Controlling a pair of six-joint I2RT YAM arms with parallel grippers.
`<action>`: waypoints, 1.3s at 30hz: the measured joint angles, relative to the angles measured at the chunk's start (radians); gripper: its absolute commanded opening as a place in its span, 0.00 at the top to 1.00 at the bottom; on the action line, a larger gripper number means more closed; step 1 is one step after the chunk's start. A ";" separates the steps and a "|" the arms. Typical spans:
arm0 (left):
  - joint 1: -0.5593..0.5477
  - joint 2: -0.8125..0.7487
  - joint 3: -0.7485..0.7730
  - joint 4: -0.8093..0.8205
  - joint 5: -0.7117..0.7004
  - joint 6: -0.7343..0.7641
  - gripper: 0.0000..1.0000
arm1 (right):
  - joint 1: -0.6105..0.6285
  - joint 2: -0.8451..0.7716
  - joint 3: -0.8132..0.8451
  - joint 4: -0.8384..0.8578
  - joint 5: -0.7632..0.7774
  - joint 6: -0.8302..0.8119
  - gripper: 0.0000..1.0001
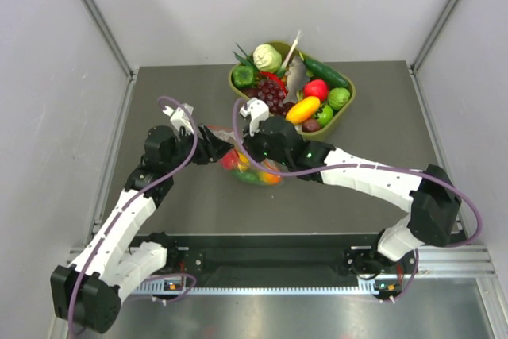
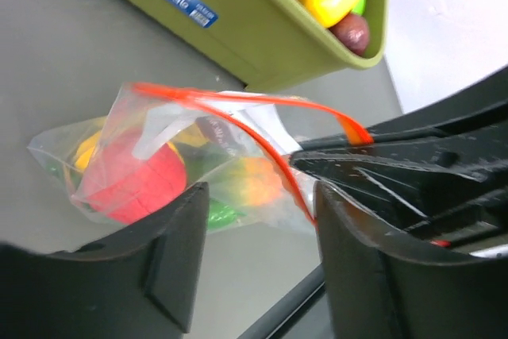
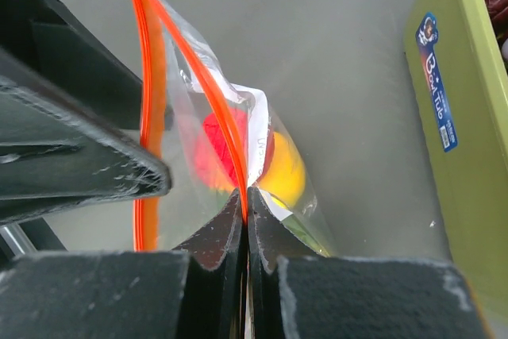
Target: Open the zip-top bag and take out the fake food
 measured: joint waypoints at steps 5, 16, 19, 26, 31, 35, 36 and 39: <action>-0.008 0.059 0.001 -0.002 -0.001 0.020 0.81 | 0.004 -0.001 -0.006 0.007 0.011 0.000 1.00; -0.014 0.138 0.184 -0.140 -0.014 0.177 1.00 | 0.004 -0.046 -0.017 -0.009 0.155 0.000 1.00; -0.014 0.138 0.234 -0.183 -0.025 0.232 1.00 | 0.004 -0.068 -0.026 -0.017 0.200 0.002 1.00; -0.014 0.162 0.249 -0.266 -0.025 0.327 1.00 | -0.004 -0.088 -0.062 -0.053 0.252 0.026 1.00; -0.014 0.198 0.249 -0.321 -0.010 0.388 1.00 | -0.012 -0.087 -0.072 -0.084 0.272 0.047 1.00; -0.014 0.210 0.256 -0.362 0.027 0.433 1.00 | -0.024 -0.086 -0.086 -0.092 0.289 0.060 1.00; -0.014 0.215 0.260 -0.367 0.037 0.439 1.00 | -0.029 -0.086 -0.089 -0.093 0.291 0.063 0.95; -0.014 0.236 0.276 -0.370 0.078 0.451 1.00 | -0.039 -0.086 -0.092 -0.098 0.295 0.071 0.64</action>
